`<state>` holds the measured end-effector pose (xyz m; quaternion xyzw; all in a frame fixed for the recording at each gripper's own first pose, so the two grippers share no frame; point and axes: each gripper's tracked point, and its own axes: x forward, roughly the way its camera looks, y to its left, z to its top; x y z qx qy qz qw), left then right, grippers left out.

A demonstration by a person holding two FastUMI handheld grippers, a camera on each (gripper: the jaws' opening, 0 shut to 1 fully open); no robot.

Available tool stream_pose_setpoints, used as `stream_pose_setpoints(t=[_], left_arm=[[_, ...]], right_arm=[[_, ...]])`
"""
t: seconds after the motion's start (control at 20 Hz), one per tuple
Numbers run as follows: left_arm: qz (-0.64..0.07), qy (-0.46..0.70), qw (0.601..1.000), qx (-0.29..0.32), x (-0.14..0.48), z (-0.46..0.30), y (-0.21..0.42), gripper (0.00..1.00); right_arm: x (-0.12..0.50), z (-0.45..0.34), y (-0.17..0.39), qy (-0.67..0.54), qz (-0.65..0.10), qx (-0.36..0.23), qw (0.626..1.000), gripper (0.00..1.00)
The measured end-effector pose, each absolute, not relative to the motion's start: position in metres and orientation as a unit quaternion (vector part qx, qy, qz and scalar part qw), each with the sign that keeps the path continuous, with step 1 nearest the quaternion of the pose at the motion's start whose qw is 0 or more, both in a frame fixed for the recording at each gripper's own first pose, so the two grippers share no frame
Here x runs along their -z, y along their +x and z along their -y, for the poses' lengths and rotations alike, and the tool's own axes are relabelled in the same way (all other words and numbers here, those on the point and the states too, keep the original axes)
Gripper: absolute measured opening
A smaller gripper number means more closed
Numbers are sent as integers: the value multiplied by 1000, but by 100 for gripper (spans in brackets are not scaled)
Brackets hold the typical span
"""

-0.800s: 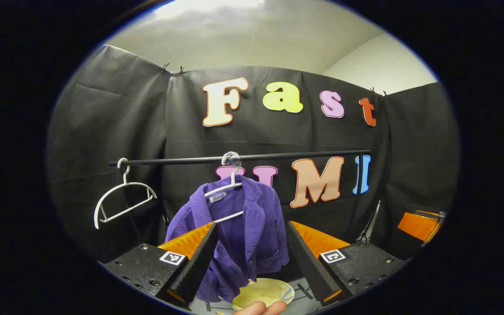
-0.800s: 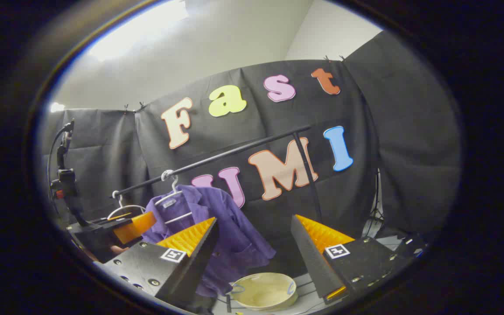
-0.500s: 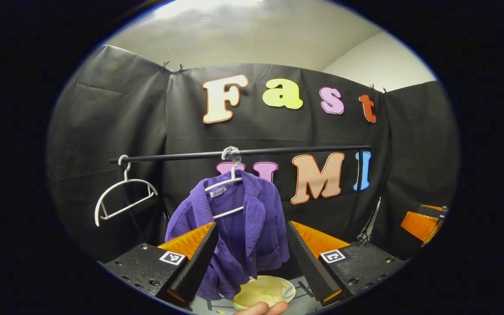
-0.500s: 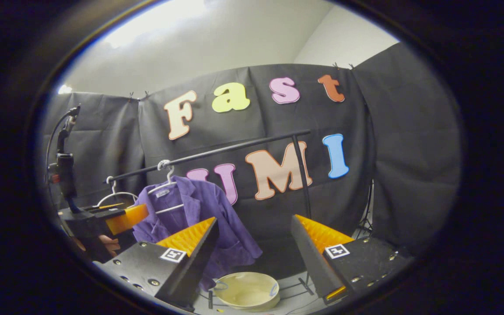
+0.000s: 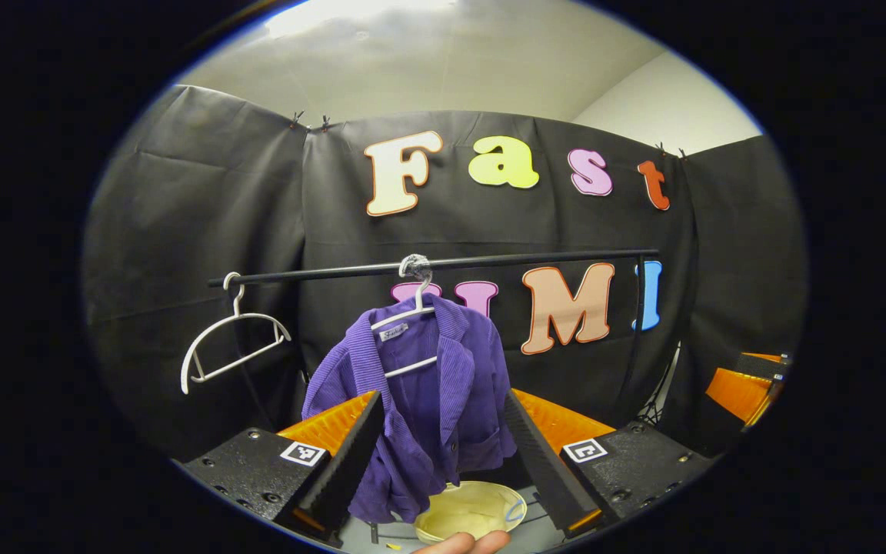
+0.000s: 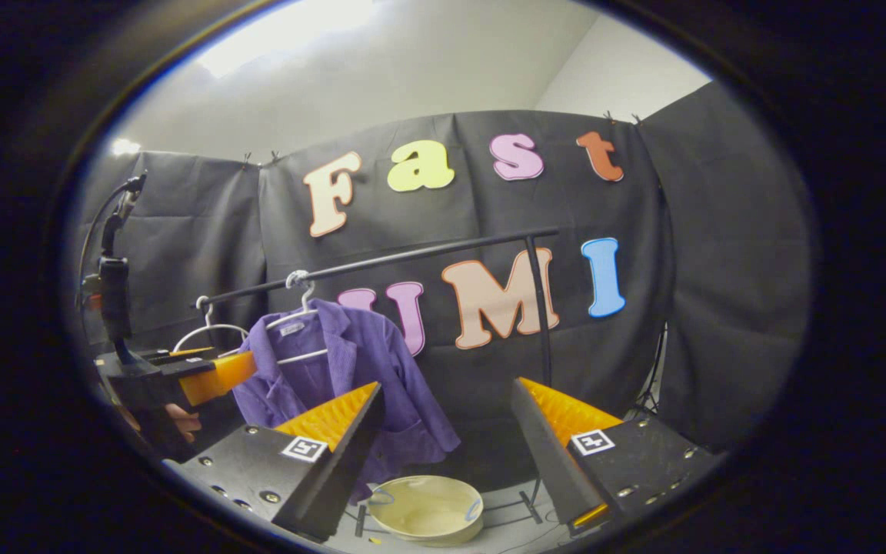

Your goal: Grasp the clothes on the hanger with both hands and then place them into the laundry hamper below.

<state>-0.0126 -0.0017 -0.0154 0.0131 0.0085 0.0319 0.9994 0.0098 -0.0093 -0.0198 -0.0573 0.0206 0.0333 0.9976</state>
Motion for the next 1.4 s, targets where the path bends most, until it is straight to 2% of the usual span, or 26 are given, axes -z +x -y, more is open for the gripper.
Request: stream_pose_setpoints(t=[0.15, 0.2, 0.25, 0.3, 0.35, 0.4, 0.45, 0.6, 0.65, 0.75, 0.8, 0.85, 0.9, 0.95, 1.0, 1.05, 1.1, 1.15, 1.2, 1.3, 1.35, 1.4], left_arm=[[-9, 17, 999, -36, 23, -3, 1, 97], [-10, 21, 999, -38, 28, -7, 6, 97], [-9, 25, 999, -42, 31, -12, 13, 97], [-10, 28, 998, -47, 36, -17, 21, 96], [-10, 30, 998, -52, 39, -23, 29, 97], [-9, 31, 998, -56, 45, -28, 38, 96], [-14, 33, 998, -61, 52, -32, 48, 97], [-23, 50, 994, -98, 78, -51, 59, 96], [-13, 58, 992, -108, 83, -58, 60, 97], [-13, 69, 989, -128, 98, -73, 59, 95], [-20, 66, 990, -127, 109, -73, 59, 95], [-28, 61, 990, -123, 119, -74, 63, 95], [-39, 58, 990, -120, 128, -75, 67, 95], [-50, 52, 990, -118, 136, -76, 73, 97], [-54, 47, 990, -120, 139, -78, 76, 95], [-50, 41, 990, -123, 138, -81, 81, 95], [-46, 34, 990, -126, 138, -83, 85, 96], [-42, 28, 991, -126, 137, -84, 90, 98], [-41, 19, 992, -118, 138, -80, 95, 98], [-43, 12, 994, -100, 140, -73, 103, 94], [-49, 13, 994, -96, 143, -75, 107, 87], [-54, 14, 995, -87, 146, -74, 111, 82]], right_arm=[[26, 6, 23, -67, -24, -32, 997, 99], [30, 5, 30, -68, -23, -32, 997, 94], [32, 0, 38, -66, -23, -33, 997, 99], [39, -7, 49, -62, -27, -38, 997, 99], [43, -13, 59, -60, -28, -37, 997, 94], [46, -16, 71, -63, -29, -37, 997, 99], [47, -23, 83, -70, -29, -37, 996, 94], [66, -52, 116, -80, -35, -57, 995, 94], [76, -66, 126, -80, -41, -70, 993, 99], [94, -85, 148, -88, -52, -86, 991, 99], [107, -94, 156, -94, -62, -94, 989, 99], [118, -102, 164, -98, -73, -99, 988, 94], [128, -110, 170, -98, -85, -105, 986, 99], [140, -117, 176, -96, -100, -111, 984, 99], [151, -123, 179, -91, -113, -118, 982, 99], [158, -132, 182, -89, -124, -128, 980, 94], [162, -135, 187, -94, -129, -131, 978, 94], [164, -137, 193, -103, -132, -129, 977, 100], [166, -141, 198, -108, -135, -129, 976, 100], [169, -150, 206, -107, -139, -139, 975, 99], [168, -154, 209, -109, -138, -142, 974, 94], [171, -158, 211, -111, -139, -147, 973, 94]])
